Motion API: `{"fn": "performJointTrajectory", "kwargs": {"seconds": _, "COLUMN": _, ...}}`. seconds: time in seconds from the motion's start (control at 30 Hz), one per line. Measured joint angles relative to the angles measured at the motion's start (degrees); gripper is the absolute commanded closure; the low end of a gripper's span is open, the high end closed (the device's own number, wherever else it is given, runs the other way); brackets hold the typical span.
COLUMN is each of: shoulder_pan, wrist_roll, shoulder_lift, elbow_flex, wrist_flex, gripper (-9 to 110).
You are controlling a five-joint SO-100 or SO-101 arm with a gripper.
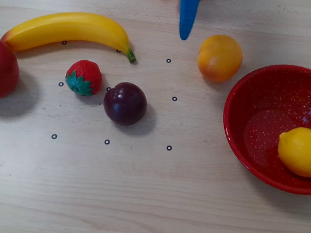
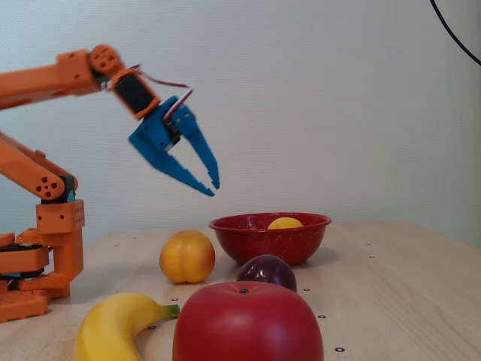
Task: Put the lemon in the red bowl.
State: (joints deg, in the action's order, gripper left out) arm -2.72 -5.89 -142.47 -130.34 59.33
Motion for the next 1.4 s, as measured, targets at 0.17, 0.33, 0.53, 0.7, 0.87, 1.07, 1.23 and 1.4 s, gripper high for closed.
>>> {"fn": "performJointTrajectory", "kwargs": {"seconds": 0.17, "shoulder_pan": 4.0, "wrist_roll": -0.4, "shoulder_lift": -11.2, "elbow_flex": -15.0, "wrist_flex": -6.7, "gripper": 101}}
{"fn": "performJointTrajectory", "kwargs": {"seconds": 0.33, "shoulder_pan": 6.5, "wrist_roll": -1.3, "shoulder_lift": -20.0, "elbow_flex": -28.2, "wrist_flex": -11.6, "gripper": 101}}
{"fn": "performJointTrajectory", "kwargs": {"seconds": 0.53, "shoulder_pan": 6.2, "wrist_roll": -1.8, "shoulder_lift": -27.6, "elbow_flex": -39.4, "wrist_flex": -15.4, "gripper": 101}}
{"fn": "performJointTrajectory", "kwargs": {"seconds": 0.7, "shoulder_pan": 6.4, "wrist_roll": -2.1, "shoulder_lift": -32.3, "elbow_flex": -43.9, "wrist_flex": -19.4, "gripper": 101}}
{"fn": "performJointTrajectory", "kwargs": {"seconds": 0.87, "shoulder_pan": 6.2, "wrist_roll": -1.8, "shoulder_lift": -36.7, "elbow_flex": -47.6, "wrist_flex": -20.9, "gripper": 101}}
{"fn": "performJointTrajectory", "kwargs": {"seconds": 1.07, "shoulder_pan": 3.7, "wrist_roll": 0.8, "shoulder_lift": -41.6, "elbow_flex": -48.1, "wrist_flex": -14.8, "gripper": 101}}
{"fn": "performJointTrajectory", "kwargs": {"seconds": 1.23, "shoulder_pan": 4.3, "wrist_roll": 2.9, "shoulder_lift": -41.8, "elbow_flex": -48.1, "wrist_flex": -11.8, "gripper": 101}}
{"fn": "performJointTrajectory", "kwargs": {"seconds": 1.4, "shoulder_pan": 4.0, "wrist_roll": 4.7, "shoulder_lift": -41.8, "elbow_flex": -48.1, "wrist_flex": -9.0, "gripper": 101}}
